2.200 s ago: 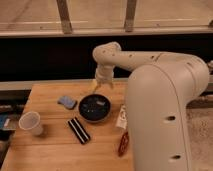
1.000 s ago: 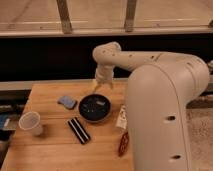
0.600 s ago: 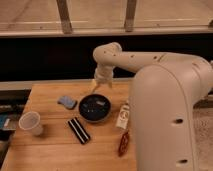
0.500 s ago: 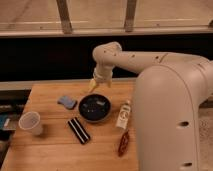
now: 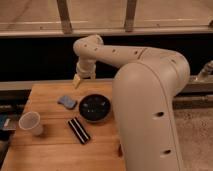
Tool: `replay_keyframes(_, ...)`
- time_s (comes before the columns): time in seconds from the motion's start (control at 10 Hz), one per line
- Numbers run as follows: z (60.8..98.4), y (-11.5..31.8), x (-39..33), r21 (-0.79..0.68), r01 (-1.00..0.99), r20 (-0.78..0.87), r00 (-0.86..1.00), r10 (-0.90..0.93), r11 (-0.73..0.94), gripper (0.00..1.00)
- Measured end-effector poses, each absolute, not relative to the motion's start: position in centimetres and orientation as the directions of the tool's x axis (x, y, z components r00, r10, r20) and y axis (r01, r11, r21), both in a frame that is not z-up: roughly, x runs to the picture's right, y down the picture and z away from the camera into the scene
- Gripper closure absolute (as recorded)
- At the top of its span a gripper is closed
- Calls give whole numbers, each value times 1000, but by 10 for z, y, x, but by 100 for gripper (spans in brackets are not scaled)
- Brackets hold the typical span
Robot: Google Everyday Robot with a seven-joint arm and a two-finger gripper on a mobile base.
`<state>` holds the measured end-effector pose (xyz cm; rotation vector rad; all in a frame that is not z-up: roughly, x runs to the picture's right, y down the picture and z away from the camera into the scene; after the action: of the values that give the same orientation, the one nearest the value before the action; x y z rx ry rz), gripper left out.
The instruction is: Place the white sponge in the ceramic cup
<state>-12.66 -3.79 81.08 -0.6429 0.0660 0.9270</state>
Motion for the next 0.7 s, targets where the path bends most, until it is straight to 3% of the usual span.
replay_keyframes(0.7, 833, -36, -159, -550, -688, -267, 682, 681, 474, 34)
